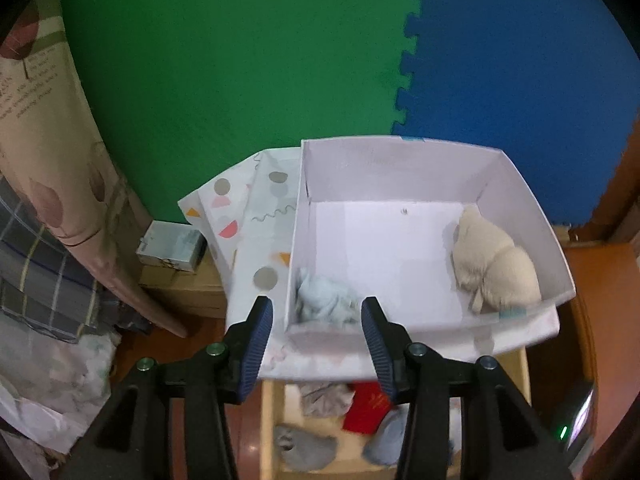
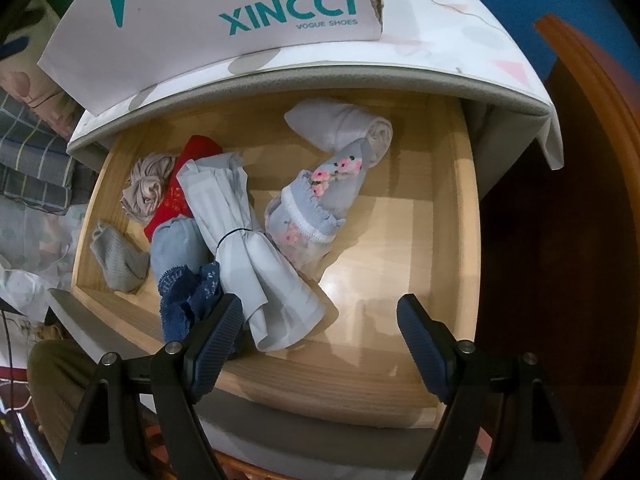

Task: Take underwear out of drawer
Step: 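Grasp the navy blue underwear with the right gripper while the left returns to the drawer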

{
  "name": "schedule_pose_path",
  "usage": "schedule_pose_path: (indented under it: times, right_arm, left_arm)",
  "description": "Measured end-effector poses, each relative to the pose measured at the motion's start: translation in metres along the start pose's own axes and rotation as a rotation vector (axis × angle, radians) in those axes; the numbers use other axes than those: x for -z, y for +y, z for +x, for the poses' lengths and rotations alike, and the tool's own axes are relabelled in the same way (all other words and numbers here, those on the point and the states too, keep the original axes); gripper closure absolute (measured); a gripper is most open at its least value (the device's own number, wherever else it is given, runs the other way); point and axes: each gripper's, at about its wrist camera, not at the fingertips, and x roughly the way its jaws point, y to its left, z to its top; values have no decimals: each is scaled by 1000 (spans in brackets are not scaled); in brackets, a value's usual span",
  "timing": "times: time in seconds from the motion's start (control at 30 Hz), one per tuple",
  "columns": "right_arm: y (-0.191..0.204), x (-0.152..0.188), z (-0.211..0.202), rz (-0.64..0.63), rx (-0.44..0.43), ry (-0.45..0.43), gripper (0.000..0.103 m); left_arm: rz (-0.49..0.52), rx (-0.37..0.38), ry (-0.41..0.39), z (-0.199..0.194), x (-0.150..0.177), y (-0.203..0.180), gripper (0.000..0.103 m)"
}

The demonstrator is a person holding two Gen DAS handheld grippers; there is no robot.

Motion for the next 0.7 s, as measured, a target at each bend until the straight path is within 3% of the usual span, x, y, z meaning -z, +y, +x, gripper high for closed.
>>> schedule_pose_path:
  times: [0.23, 0.3, 0.5, 0.7]
  right_arm:
    - [4, -2, -3, 14, -60, 0, 38]
    - [10, -4, 0, 24, -95, 25, 48]
    - [56, -12, 13, -40, -102, 103, 51]
    - [95, -16, 35, -123, -51, 181, 54]
  left_arm:
    - [-8, 16, 63, -2, 60, 18, 56]
    - [-21, 19, 88, 5, 76, 23, 56]
    - [-84, 36, 190, 40, 120, 34, 56]
    - [-109, 45, 264, 68, 151, 36, 56]
